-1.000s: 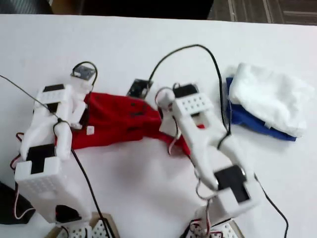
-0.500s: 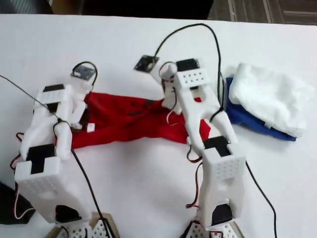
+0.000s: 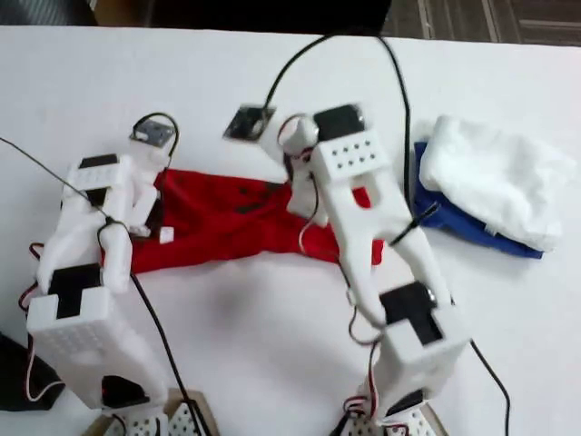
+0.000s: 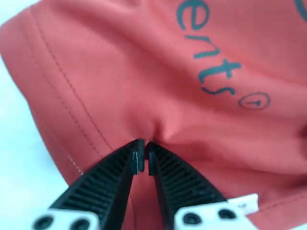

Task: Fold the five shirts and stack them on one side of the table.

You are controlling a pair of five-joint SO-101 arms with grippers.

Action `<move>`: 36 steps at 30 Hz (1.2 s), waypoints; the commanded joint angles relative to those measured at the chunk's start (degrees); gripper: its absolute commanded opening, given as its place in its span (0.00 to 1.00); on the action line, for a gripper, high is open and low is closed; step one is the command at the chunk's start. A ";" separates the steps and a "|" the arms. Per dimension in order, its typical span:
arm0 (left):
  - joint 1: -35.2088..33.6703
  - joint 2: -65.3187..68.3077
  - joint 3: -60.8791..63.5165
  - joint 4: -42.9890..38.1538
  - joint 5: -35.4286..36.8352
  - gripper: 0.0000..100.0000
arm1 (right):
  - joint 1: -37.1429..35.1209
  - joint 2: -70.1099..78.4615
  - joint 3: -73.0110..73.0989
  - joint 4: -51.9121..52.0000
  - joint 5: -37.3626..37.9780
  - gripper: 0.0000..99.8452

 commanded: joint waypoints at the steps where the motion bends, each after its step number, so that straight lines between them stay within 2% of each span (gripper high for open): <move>1: 0.79 0.35 -1.10 -1.76 0.09 0.06 | -0.40 -7.34 10.73 -5.05 -0.18 0.02; 5: 0.79 0.35 -1.01 -1.76 0.09 0.06 | 0.75 -6.55 20.92 -16.66 -0.62 0.02; 10: 0.79 0.35 -1.01 -1.76 0.09 0.06 | 0.66 -1.45 21.27 -21.76 -0.70 0.02; 18: 0.79 0.35 -1.01 -1.76 0.09 0.06 | 0.92 9.01 5.98 -22.64 -0.79 0.02; 23: 0.79 0.35 -1.01 -1.76 0.09 0.06 | 2.86 18.59 -10.55 -24.40 -5.71 0.02; 28: 0.79 0.35 -1.01 -1.76 0.09 0.06 | 3.74 28.26 -24.62 -20.35 -6.51 0.02; 31: 0.79 0.35 -1.01 -1.76 0.09 0.06 | 3.91 28.79 -31.38 -12.70 -9.58 0.02; 36: 0.79 0.35 -1.01 -1.76 0.09 0.06 | 4.18 25.80 -37.01 -1.63 -9.41 0.02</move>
